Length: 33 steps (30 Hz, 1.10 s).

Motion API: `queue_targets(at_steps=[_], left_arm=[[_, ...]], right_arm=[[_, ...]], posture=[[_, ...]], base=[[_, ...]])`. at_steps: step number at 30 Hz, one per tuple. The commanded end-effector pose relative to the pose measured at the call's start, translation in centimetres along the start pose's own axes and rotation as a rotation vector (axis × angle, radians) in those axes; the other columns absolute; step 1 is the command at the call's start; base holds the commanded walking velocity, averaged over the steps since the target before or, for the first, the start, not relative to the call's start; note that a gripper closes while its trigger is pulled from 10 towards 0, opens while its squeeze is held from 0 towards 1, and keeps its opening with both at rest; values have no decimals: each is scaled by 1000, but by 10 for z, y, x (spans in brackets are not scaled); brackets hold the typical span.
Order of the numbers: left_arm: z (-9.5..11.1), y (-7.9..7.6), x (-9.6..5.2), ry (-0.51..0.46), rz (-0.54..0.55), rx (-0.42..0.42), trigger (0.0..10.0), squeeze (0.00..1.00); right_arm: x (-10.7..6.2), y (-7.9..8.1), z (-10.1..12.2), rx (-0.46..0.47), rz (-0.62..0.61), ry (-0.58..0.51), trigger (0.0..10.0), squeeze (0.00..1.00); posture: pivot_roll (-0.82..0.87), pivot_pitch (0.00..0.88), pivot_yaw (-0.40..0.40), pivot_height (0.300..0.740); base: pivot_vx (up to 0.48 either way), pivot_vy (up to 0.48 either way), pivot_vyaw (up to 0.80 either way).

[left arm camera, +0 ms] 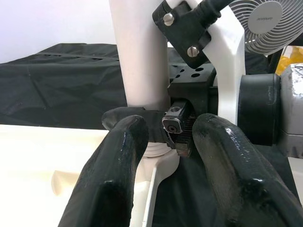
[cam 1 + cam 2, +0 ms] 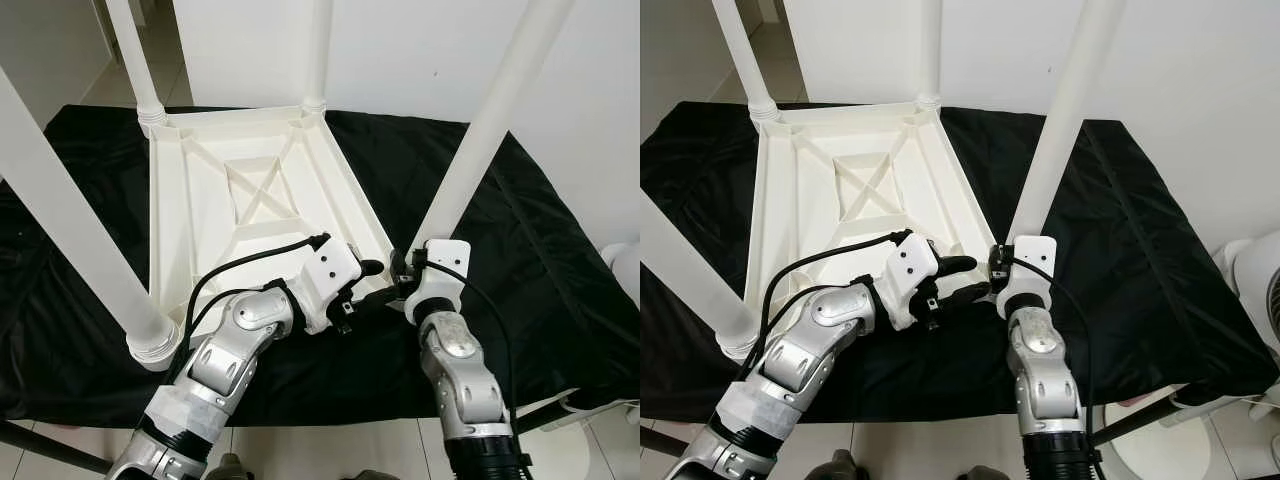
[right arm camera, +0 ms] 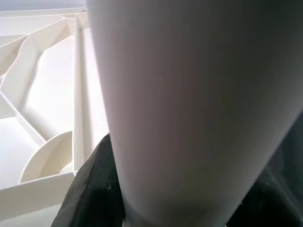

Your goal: Building children table

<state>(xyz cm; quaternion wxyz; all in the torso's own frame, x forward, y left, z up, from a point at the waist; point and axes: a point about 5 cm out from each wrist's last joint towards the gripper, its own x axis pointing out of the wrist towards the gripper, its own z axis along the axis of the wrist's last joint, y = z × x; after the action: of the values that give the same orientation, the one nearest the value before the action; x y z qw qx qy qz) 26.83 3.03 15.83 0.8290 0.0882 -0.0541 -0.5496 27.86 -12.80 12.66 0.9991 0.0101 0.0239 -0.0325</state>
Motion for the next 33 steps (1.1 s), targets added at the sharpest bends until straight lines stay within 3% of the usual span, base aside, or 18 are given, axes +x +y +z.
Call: queue_targets(at_steps=[1, 7, 8, 10, 11, 17, 19, 22, 23, 24, 28, 31, 33], left_arm=[[-4, -1, 0, 14, -1, -2, 10000, 0], [-4, -1, -1, 15, -7, 2, 10000, 0], [-4, -2, -1, 16, -8, 3, 10000, 0], [-4, -2, -1, 16, -8, 3, 10000, 0], [-4, -2, -1, 15, -7, 1, 10000, 0], [-4, -3, -3, 16, -9, -1, 10000, 0], [-5, -2, -5, 22, -7, 2, 10000, 0], [-6, -2, -6, 25, -5, 3, 10000, 0], [-5, -1, -6, 26, -3, 4, 10000, 0], [-5, -1, -7, 26, -1, 4, 10000, 0], [-5, 0, -7, 28, 1, 4, 10000, 0], [-6, 0, -8, 33, -1, 2, 10000, 0], [-6, 0, -8, 33, -1, 2, 10000, 0]], right_arm=[[-4, 10, -13, 1, -7, 65, 10000, 0], [-4, 12, -7, 33, 37, 40, 10000, 0], [-5, 13, -6, 34, 45, 36, 10000, 467], [-5, 13, -6, 34, 45, 36, 10000, 467], [-6, 14, -4, 44, 59, 29, 10000, 1000], [-11, 5, 1, 27, 92, 4, 10000, 1000], [-16, -12, -3, 1, 118, -6, 10000, 1000], [-18, -19, -5, -11, 132, -8, 10000, 1000], [-20, -25, -8, -24, 150, -5, 10000, 675], [-23, -33, -9, -49, 205, -18, 10000, 0], [-26, -42, -9, -72, 296, -32, 10000, 0], [-22, -58, -4, -102, 400, -47, 10000, 0], [-22, -58, -4, -102, 400, -47, 10000, 0]], posture=[[0, 0, -45, 740], [1, 0, -47, 740], [2, 0, -47, 740], [2, 0, -47, 740], [1, 0, -48, 740], [1, 0, -50, 740], [5, 0, -52, 740], [5, 0, -52, 740], [6, 0, -52, 740], [5, 0, -47, 740], [2, 0, -43, 740], [-4, 0, -33, 740], [-4, 0, -33, 740]], base=[[0, 0, 0], [0, 0, 0], [0, 0, 0], [0, 0, 0], [0, 0, 0], [0, 0, 0], [0, 0, 0], [0, 0, 0], [0, 0, 0], [0, 0, 0], [0, 0, 0], [0, 0, 0], [0, 0, 0]])
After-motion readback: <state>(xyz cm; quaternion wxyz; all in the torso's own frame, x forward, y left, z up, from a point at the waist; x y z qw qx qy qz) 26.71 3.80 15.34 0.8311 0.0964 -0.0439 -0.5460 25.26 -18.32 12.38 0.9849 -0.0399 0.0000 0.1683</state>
